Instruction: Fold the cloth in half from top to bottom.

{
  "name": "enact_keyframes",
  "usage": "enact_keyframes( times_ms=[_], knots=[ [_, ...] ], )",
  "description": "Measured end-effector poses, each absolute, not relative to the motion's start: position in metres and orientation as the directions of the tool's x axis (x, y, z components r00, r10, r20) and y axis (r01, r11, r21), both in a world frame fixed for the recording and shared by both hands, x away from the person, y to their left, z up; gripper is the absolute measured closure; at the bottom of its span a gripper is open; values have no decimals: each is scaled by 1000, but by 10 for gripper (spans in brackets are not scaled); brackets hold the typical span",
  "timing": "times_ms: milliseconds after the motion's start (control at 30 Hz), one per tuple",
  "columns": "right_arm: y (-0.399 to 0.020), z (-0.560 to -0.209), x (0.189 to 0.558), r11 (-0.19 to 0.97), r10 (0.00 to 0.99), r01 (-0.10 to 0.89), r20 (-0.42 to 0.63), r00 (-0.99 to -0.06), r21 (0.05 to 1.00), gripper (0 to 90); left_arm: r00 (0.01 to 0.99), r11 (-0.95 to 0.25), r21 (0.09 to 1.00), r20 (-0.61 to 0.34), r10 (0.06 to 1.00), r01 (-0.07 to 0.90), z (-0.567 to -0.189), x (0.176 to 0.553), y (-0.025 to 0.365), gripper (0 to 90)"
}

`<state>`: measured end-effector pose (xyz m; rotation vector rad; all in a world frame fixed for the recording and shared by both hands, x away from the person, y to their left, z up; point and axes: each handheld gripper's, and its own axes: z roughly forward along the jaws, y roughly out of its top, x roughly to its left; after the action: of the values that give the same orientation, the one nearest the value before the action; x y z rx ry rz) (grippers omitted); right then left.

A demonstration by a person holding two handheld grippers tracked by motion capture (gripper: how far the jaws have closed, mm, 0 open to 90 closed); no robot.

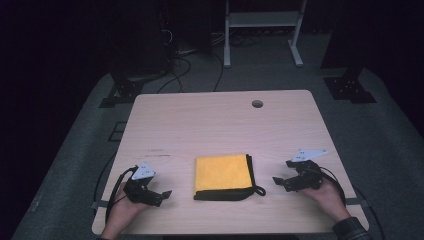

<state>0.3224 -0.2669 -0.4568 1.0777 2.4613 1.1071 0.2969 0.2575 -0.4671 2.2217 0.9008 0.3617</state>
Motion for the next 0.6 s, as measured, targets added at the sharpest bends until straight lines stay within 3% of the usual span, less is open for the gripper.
enact_keyframes(
  times_ms=[333, 600],
  knots=[
    [-302, -468, 305, 386, 781, 573, 75, -620, 723, 77, 710, -542, 677, 41, 703, 497, -478, 294, 265, 12],
    [-310, -478, 303, 387, 814, 590, 38, -580, 709, 22, 725, -517, 711, 16, 689, 476, -483, 295, 268, 0]
  ],
)
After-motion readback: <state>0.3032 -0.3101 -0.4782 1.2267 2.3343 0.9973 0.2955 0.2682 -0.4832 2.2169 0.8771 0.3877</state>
